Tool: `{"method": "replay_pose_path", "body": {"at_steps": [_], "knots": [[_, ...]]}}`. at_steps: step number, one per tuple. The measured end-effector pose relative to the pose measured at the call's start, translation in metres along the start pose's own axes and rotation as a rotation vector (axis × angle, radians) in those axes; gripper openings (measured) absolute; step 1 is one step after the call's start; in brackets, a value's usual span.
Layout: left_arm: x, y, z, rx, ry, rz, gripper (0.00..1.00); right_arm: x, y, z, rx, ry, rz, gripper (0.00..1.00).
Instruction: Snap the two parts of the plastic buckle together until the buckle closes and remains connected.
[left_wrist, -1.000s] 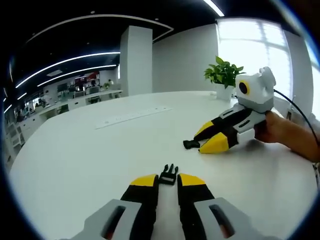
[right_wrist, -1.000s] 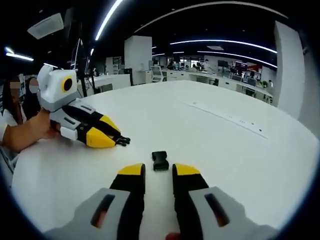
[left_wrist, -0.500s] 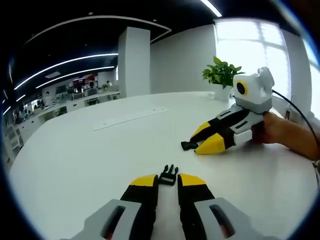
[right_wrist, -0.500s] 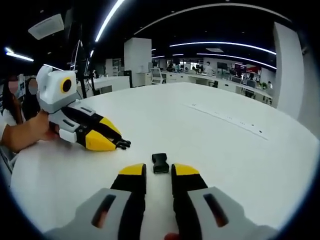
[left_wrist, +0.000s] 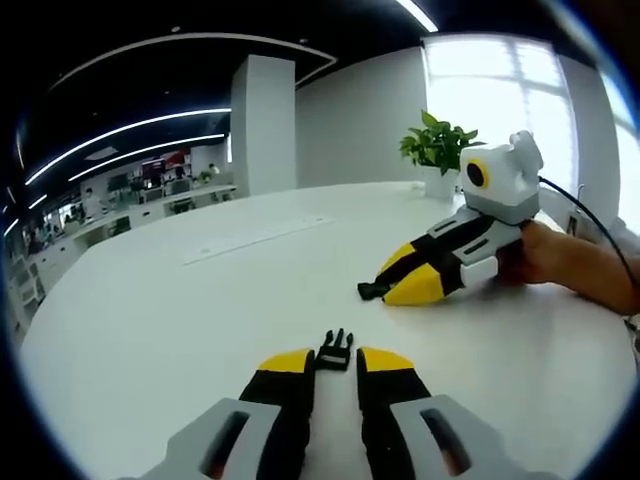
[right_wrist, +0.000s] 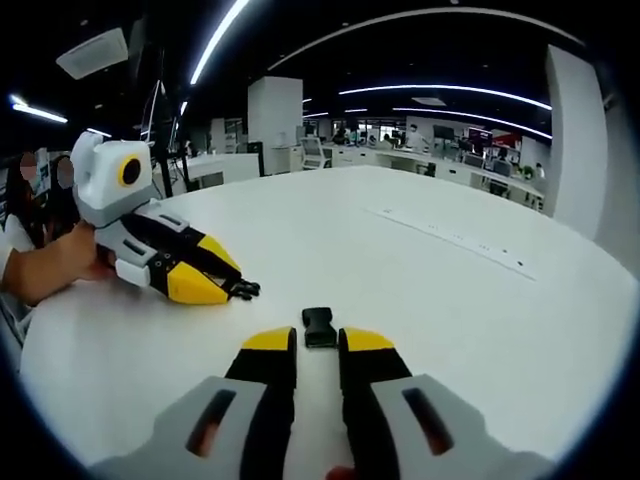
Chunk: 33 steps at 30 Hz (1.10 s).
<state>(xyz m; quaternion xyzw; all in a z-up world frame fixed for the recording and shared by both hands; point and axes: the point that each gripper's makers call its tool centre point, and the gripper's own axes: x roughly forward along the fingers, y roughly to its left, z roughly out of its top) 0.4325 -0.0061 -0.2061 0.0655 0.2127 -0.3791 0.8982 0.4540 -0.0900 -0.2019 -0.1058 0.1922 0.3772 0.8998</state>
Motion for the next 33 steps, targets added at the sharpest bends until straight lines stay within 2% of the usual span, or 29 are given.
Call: {"method": "replay_pose_path", "body": {"at_steps": [22, 33], "knots": [[0.0066, -0.0020, -0.0011, -0.006, -0.012, -0.020, 0.17, -0.0017, 0.0045, 0.0015, -0.003, -0.001, -0.002, 0.13], [0.0067, -0.0010, -0.0011, -0.017, -0.013, -0.019, 0.13, -0.0024, 0.0041, 0.0009, -0.001, 0.002, 0.001, 0.13]]}}
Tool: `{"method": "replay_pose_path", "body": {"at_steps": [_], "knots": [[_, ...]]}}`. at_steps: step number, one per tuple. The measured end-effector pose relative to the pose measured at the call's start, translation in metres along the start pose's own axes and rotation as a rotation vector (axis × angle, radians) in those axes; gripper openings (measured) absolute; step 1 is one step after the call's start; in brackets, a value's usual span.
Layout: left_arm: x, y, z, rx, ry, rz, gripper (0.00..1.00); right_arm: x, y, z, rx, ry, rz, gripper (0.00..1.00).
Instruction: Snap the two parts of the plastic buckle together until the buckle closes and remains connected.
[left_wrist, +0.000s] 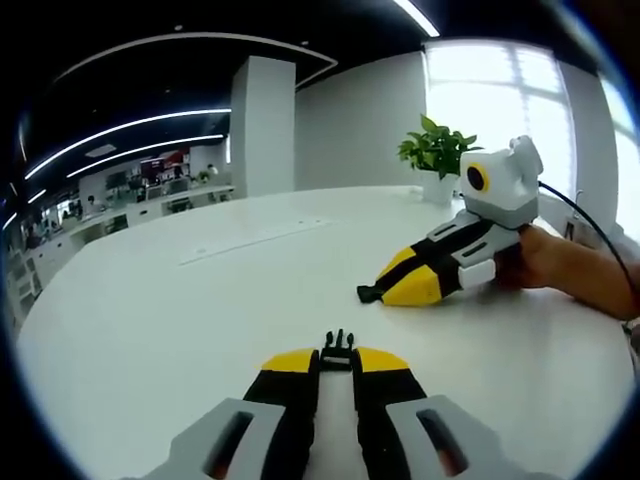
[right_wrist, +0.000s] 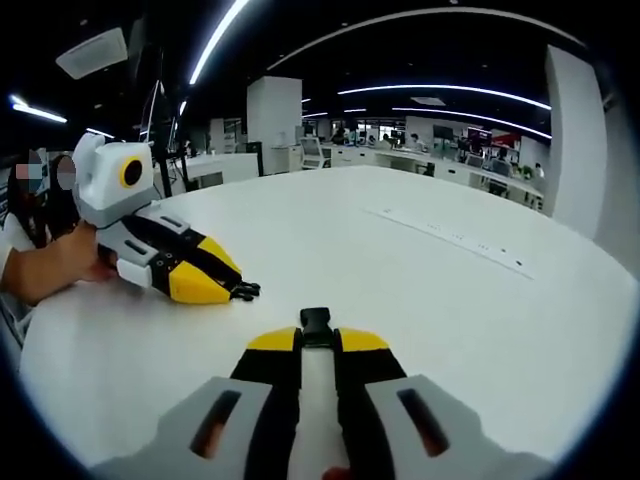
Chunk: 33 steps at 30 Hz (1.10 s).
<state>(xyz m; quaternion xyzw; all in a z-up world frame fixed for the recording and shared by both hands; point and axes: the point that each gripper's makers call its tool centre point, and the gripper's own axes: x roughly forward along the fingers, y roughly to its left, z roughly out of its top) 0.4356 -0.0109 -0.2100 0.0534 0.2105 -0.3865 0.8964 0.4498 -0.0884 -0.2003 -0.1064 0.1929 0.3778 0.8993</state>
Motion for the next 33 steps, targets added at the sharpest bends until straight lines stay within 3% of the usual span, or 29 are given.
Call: {"method": "replay_pose_path", "body": {"at_steps": [19, 33], "knots": [[-0.002, -0.002, 0.001, -0.004, -0.002, -0.002, 0.12, -0.001, -0.003, 0.001, 0.026, -0.009, 0.014, 0.13], [-0.019, -0.018, 0.009, 0.021, -0.020, -0.019, 0.12, -0.023, 0.009, -0.002, 0.017, -0.003, -0.010, 0.13]]}}
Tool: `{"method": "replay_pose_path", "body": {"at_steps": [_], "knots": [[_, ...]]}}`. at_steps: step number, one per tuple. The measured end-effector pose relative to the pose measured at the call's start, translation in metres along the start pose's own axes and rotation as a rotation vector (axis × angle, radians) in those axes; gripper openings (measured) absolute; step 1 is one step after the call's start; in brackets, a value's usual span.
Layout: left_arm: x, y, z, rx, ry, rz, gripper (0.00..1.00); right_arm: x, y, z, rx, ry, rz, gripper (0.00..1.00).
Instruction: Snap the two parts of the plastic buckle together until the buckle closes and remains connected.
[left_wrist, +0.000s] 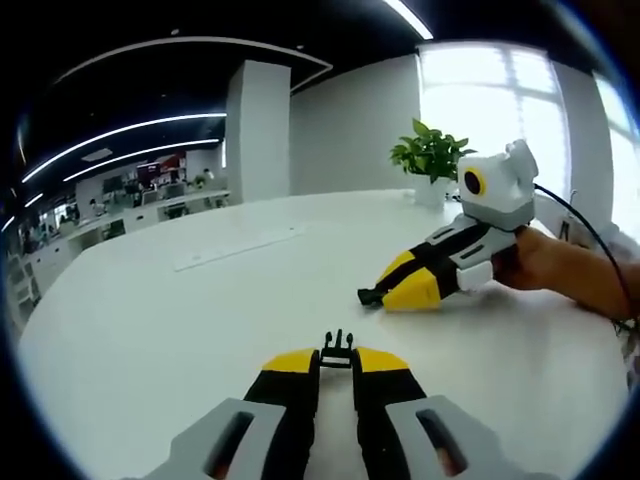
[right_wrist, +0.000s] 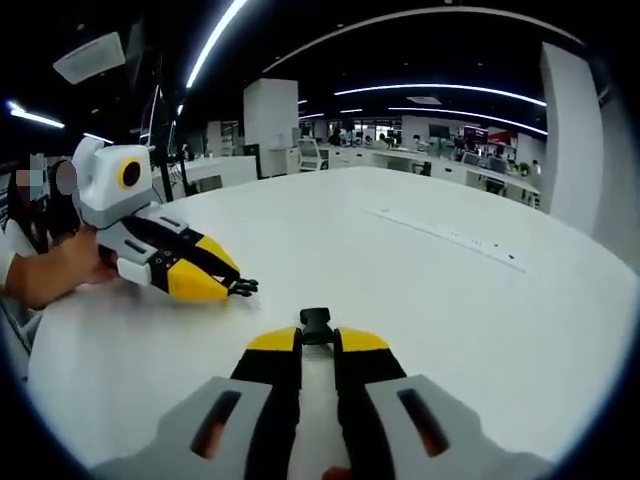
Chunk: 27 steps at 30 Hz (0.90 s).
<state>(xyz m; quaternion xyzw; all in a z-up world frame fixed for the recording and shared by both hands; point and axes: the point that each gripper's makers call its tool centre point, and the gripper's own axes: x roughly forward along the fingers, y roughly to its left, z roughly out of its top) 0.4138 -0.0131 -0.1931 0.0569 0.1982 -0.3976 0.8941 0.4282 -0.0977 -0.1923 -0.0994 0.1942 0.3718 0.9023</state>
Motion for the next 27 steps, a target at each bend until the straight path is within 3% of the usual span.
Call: {"method": "replay_pose_path", "body": {"at_steps": [10, 27], "knots": [[-0.026, -0.019, 0.000, 0.044, -0.002, -0.005, 0.12, -0.019, 0.011, 0.001, 0.005, -0.012, -0.012, 0.13], [-0.058, -0.046, -0.012, 0.064, -0.008, -0.065, 0.12, -0.057, 0.054, -0.012, -0.016, -0.026, 0.002, 0.13]]}}
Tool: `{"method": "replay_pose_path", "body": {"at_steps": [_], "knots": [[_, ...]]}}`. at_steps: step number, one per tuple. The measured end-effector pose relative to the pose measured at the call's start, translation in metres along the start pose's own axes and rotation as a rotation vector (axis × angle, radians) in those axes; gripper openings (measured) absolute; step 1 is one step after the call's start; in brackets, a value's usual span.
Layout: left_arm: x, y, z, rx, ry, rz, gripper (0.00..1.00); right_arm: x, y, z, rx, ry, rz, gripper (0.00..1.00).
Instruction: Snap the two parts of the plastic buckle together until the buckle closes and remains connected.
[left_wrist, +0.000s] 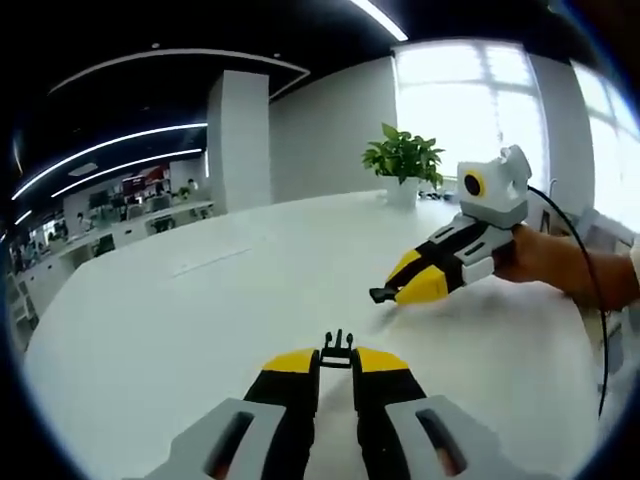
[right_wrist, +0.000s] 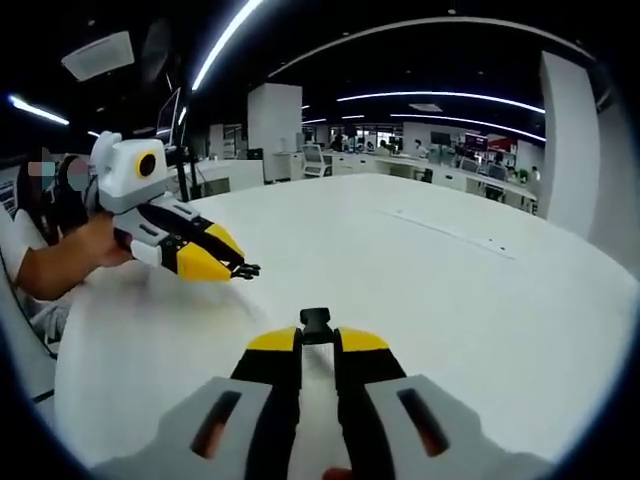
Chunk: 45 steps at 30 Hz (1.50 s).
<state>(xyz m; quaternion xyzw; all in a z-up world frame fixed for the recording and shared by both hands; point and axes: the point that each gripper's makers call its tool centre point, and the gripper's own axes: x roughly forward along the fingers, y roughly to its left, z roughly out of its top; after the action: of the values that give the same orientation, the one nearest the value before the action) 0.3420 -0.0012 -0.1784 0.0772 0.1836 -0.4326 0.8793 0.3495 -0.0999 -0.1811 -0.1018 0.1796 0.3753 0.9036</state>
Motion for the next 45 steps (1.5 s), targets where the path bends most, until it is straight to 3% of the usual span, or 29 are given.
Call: {"method": "replay_pose_path", "body": {"at_steps": [23, 28, 37, 45], "knots": [[-0.025, -0.053, -0.027, 0.048, 0.027, -0.083, 0.12, -0.040, 0.043, -0.021, 0.009, -0.006, 0.046, 0.13], [-0.028, -0.042, -0.032, 0.043, 0.033, -0.105, 0.12, -0.049, 0.050, -0.027, 0.013, -0.006, 0.050, 0.13], [-0.041, -0.057, -0.038, 0.051, 0.039, -0.136, 0.12, -0.061, 0.058, -0.039, 0.004, 0.000, 0.074, 0.13], [-0.049, -0.067, -0.042, 0.061, 0.048, -0.160, 0.12, -0.070, 0.070, -0.037, -0.004, -0.008, 0.106, 0.13]]}}
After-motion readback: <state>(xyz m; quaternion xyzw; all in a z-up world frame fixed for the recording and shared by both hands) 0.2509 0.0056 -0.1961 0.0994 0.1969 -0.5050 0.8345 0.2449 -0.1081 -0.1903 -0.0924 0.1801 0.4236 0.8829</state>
